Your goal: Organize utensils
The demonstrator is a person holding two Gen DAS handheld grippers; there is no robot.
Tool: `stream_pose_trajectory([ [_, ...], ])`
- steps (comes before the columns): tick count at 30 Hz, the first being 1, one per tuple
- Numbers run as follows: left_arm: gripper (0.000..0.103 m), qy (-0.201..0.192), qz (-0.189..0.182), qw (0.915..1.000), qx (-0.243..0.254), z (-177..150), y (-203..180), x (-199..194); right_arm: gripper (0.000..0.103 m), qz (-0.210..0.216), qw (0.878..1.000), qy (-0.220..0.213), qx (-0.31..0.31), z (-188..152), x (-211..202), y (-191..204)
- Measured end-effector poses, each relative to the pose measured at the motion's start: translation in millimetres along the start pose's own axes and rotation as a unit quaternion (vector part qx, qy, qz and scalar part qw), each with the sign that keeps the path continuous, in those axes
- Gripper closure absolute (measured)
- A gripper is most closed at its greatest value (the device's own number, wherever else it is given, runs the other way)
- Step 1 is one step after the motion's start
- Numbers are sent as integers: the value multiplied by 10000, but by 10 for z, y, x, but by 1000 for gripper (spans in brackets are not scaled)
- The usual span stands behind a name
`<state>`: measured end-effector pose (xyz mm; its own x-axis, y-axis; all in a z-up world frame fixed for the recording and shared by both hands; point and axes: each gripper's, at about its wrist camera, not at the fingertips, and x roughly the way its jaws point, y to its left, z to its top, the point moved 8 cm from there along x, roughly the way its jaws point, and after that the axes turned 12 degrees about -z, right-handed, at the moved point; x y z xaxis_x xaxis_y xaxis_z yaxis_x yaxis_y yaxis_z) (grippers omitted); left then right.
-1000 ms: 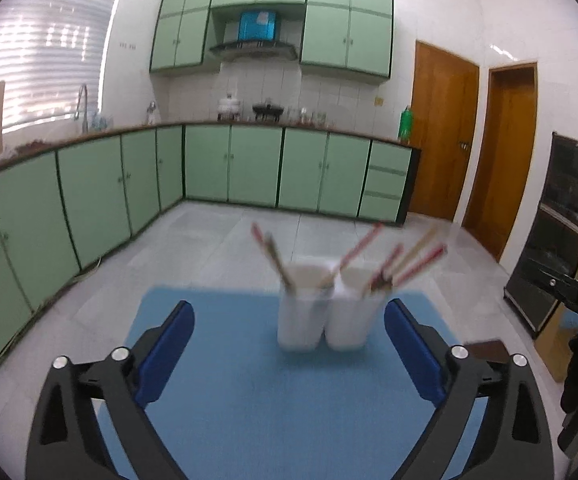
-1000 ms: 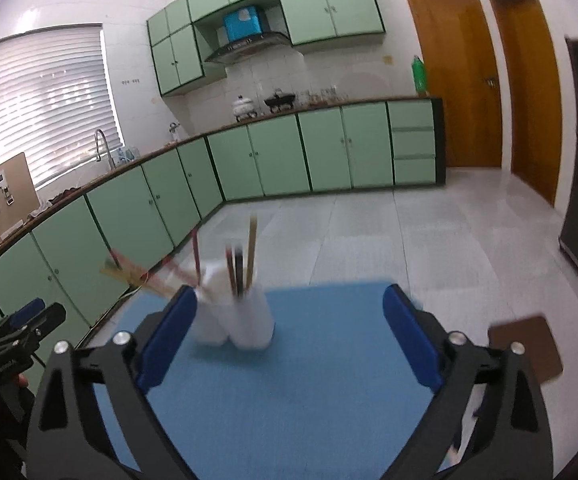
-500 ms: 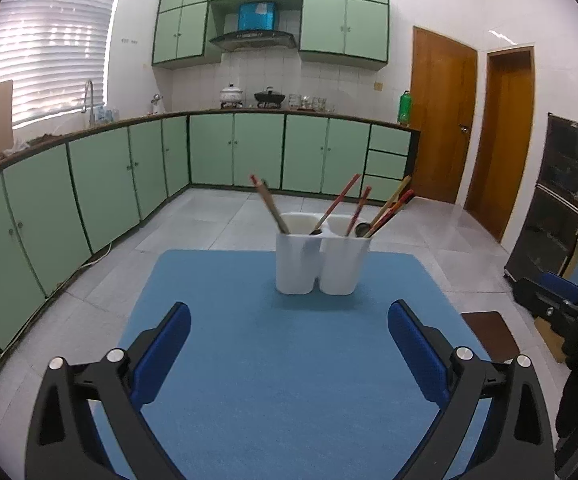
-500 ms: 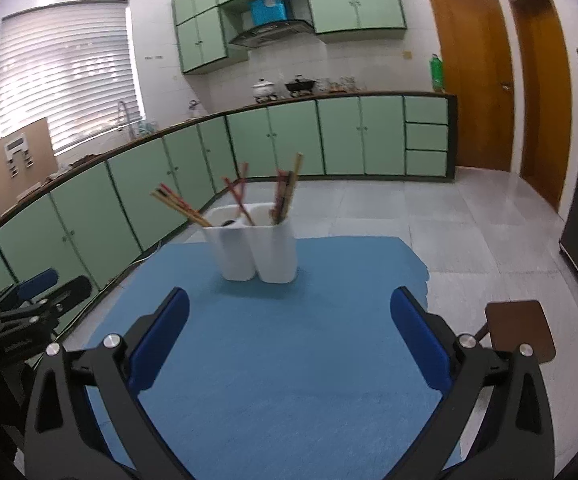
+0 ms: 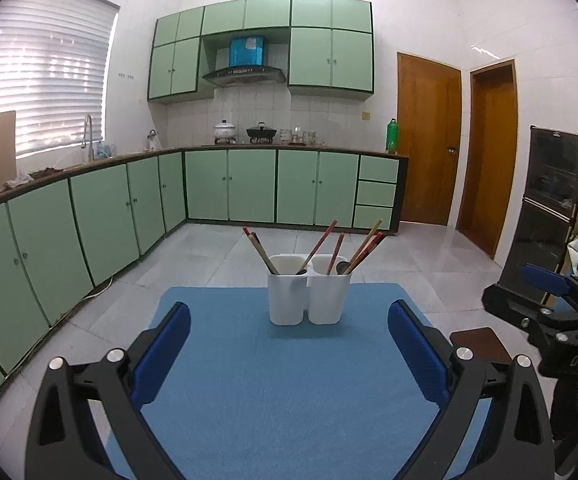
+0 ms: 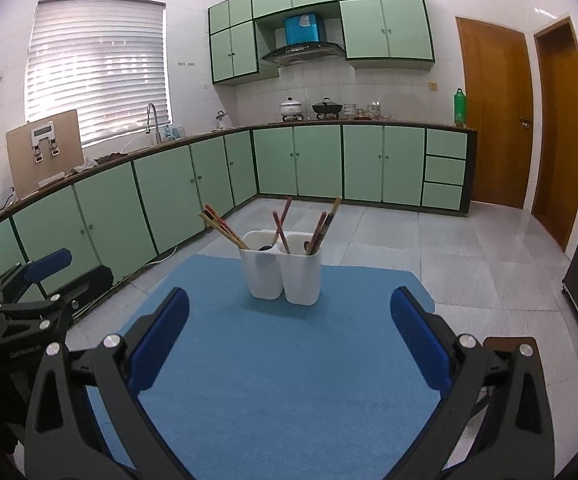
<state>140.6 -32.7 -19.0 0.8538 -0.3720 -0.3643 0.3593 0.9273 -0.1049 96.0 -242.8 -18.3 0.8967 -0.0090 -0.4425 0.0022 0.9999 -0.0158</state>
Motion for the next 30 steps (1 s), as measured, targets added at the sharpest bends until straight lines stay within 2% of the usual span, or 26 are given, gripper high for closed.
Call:
stream_pose_trajectory([
  [30, 6, -114, 78, 9999, -6, 13, -38, -104, 5, -160, 9997, -104, -160, 13, -135, 130],
])
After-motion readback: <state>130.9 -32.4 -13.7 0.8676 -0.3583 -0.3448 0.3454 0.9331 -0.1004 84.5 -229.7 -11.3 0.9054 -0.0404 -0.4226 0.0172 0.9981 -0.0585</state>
